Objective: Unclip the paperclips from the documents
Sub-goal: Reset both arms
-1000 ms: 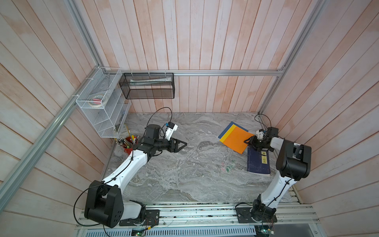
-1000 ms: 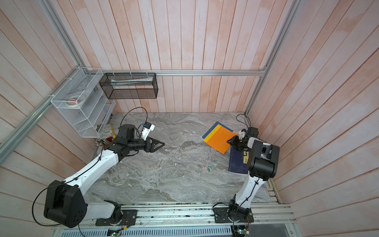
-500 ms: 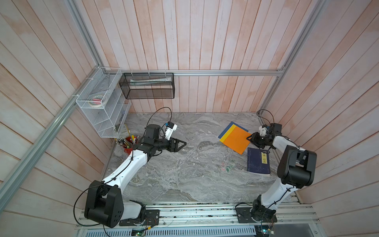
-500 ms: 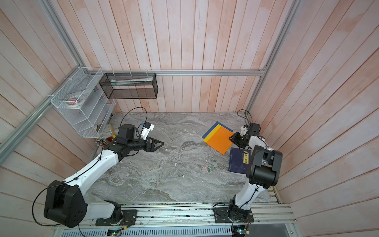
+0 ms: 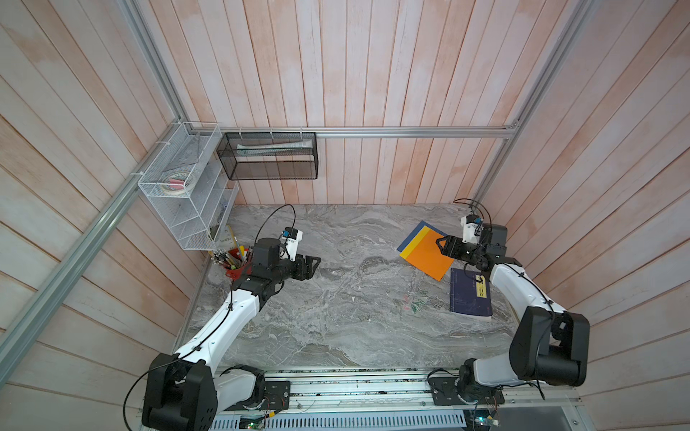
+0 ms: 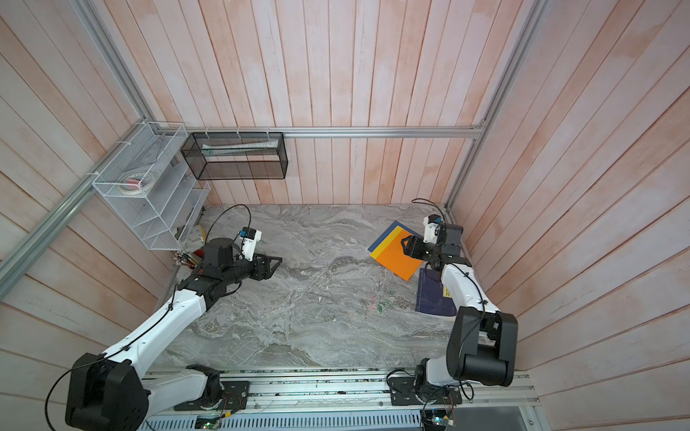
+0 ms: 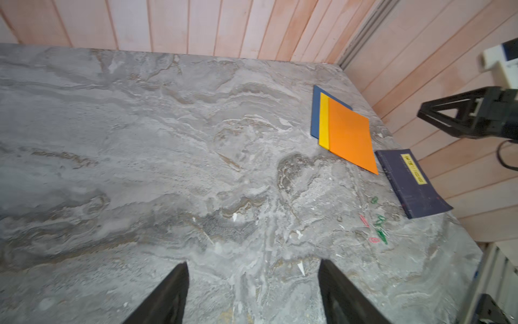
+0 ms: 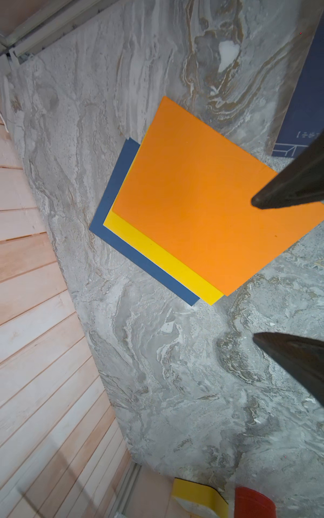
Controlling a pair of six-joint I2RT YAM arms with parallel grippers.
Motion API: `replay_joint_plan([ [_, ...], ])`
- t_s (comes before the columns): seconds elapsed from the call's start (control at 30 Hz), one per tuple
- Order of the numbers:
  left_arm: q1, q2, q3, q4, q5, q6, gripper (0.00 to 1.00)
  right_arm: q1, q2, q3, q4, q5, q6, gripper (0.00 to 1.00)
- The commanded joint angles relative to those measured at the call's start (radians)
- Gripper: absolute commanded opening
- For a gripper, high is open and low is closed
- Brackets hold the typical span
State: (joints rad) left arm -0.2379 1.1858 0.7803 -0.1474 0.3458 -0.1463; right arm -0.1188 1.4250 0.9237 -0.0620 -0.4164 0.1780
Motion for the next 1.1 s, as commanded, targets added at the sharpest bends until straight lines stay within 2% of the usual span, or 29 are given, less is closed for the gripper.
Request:
replay_joint_plan([
  [0.0,0.016,-0.049,-0.069,0.107,-0.162,0.026,0.77,0.042,-0.042,-0.054,0.138,0.028,-0.059,0.76],
  [0.33,0.103,-0.127,-0.251,0.384,-0.278,0.063,0.77,0.074,-0.137,-0.296,0.461,0.184,-0.107,0.92],
  [0.5,0.16,-0.115,-0.31,0.501,-0.301,0.063,0.77,0.075,-0.166,-0.416,0.63,0.239,-0.146,0.93],
  [0.7,0.196,-0.094,-0.404,0.703,-0.357,0.106,0.77,0.074,-0.124,-0.488,0.794,0.264,-0.179,0.93],
  [0.8,0.217,-0.075,-0.434,0.781,-0.347,0.108,0.77,0.074,-0.101,-0.528,0.881,0.264,-0.19,0.93],
  [1.07,0.227,0.063,-0.514,1.051,-0.382,0.126,0.77,0.068,-0.05,-0.614,1.079,0.289,-0.185,0.93],
])
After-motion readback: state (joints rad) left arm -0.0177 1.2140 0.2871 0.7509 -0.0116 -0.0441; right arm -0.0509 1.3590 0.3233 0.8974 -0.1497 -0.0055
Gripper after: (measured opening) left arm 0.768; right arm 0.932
